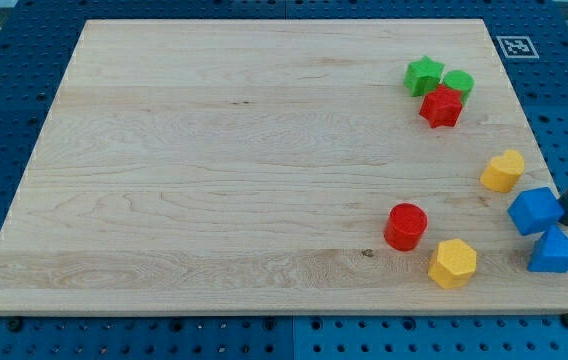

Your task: Slide the blue triangle left a bit

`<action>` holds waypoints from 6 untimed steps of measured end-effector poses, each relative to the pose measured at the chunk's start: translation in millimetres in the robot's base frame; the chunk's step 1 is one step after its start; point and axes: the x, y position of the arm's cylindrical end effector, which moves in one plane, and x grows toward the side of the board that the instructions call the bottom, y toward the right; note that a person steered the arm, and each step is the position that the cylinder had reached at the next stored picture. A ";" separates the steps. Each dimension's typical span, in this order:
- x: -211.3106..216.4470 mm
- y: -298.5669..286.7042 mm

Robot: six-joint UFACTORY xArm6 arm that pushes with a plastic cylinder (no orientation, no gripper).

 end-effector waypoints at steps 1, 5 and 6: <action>0.0 -15.8; 41.5 6.4; 41.6 2.2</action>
